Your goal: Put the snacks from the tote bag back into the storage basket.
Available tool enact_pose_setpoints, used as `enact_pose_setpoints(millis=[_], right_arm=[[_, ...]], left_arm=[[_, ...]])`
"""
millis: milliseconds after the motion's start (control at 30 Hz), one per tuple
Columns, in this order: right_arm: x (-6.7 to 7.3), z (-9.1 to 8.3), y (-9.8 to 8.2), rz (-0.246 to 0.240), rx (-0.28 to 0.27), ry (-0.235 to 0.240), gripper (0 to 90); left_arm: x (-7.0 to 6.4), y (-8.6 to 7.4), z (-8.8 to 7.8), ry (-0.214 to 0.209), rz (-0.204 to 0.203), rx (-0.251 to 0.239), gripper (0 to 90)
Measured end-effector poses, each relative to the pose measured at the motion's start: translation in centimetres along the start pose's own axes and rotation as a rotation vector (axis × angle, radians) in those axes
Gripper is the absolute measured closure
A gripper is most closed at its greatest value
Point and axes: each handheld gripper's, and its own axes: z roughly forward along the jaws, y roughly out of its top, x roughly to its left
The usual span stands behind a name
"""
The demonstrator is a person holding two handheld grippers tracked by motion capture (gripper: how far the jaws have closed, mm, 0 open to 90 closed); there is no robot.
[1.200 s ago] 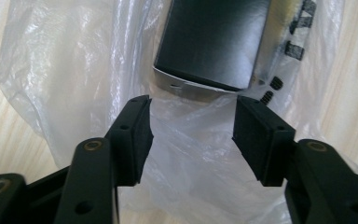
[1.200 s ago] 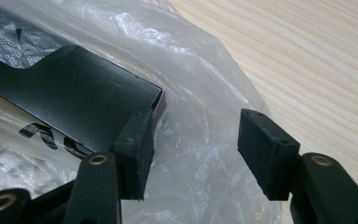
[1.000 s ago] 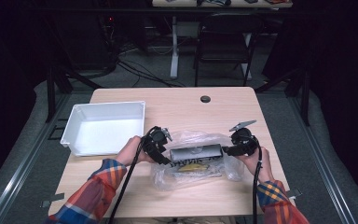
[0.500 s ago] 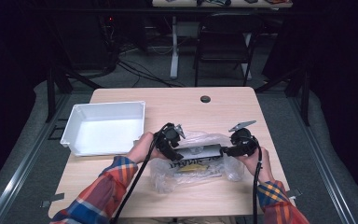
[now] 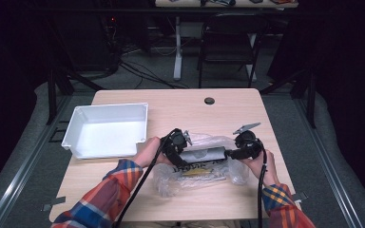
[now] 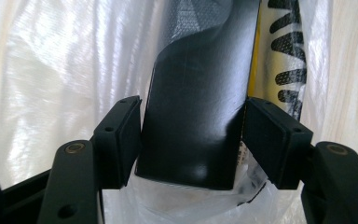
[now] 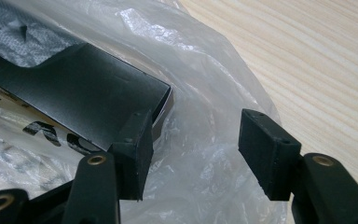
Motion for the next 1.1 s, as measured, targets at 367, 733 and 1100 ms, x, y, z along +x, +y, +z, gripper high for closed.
enact_pose_setpoints(millis=[367, 733, 1100], right_arm=[[-0.1, 0.1, 0.0, 0.002, 0.005, 0.0, 43.6], [-0.2, 0.2, -0.1, 0.003, 0.015, 0.001, 43.4], [-0.2, 0.4, -0.1, 0.009, 0.021, -0.006, 43.3]], left_arm=[[0.0, 0.5, 1.1, 0.017, 0.033, 0.064, 37.9], [-0.2, 0.9, 1.8, 0.021, 0.056, 0.101, 41.1], [-0.1, 0.8, 0.7, 0.001, 0.077, 0.086, 43.1]])
